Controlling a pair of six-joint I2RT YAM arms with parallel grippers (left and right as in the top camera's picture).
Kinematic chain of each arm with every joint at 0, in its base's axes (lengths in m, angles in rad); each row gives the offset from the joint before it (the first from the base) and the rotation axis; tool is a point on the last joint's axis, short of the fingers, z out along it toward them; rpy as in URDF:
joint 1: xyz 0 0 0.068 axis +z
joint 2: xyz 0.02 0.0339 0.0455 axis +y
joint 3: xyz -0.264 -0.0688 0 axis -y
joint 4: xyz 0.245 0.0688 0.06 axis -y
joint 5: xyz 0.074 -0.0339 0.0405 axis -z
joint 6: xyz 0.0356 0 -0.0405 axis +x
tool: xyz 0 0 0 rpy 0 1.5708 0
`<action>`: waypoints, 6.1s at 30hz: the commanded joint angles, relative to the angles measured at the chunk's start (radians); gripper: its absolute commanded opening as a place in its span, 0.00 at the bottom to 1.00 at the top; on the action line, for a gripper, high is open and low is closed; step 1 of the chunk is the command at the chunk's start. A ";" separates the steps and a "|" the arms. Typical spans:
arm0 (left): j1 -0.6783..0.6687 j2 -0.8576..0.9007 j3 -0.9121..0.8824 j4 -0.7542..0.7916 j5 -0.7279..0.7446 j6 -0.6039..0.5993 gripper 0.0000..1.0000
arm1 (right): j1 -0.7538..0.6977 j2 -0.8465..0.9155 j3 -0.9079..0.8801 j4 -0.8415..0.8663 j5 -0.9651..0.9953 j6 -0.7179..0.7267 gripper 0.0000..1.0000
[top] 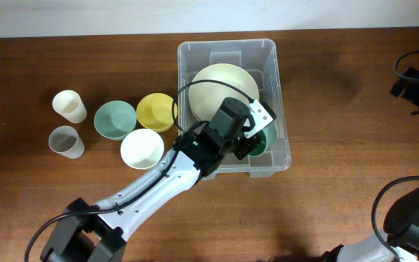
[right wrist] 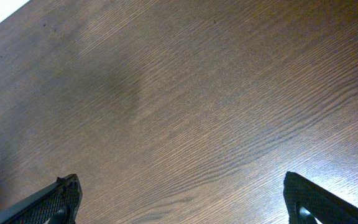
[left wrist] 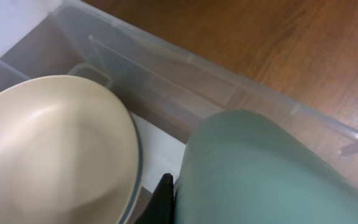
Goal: Pack container
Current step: 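Carry the mint cup into the container's front right corner and release, then move the left gripper back to the grey cup, then grasp the grey cup rim with the left gripper and lift, then lower the grey cup into the mint cup in the container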
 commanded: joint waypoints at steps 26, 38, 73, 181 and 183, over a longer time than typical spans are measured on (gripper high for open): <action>-0.014 0.075 0.016 -0.040 -0.056 0.016 0.01 | -0.002 -0.024 0.015 0.001 0.009 0.004 0.99; -0.014 0.143 0.016 -0.013 -0.089 0.016 0.10 | -0.002 -0.024 0.015 0.001 0.009 0.004 0.99; 0.042 0.084 0.245 -0.093 -0.483 -0.096 0.94 | -0.002 -0.024 0.015 0.002 0.009 0.004 0.99; 0.653 -0.480 -0.169 0.069 0.431 -0.391 0.01 | -0.002 -0.024 0.015 0.001 0.009 0.004 0.99; 0.586 -0.428 -0.169 0.101 0.431 -0.325 0.01 | -0.002 -0.024 0.015 0.001 0.009 0.004 0.99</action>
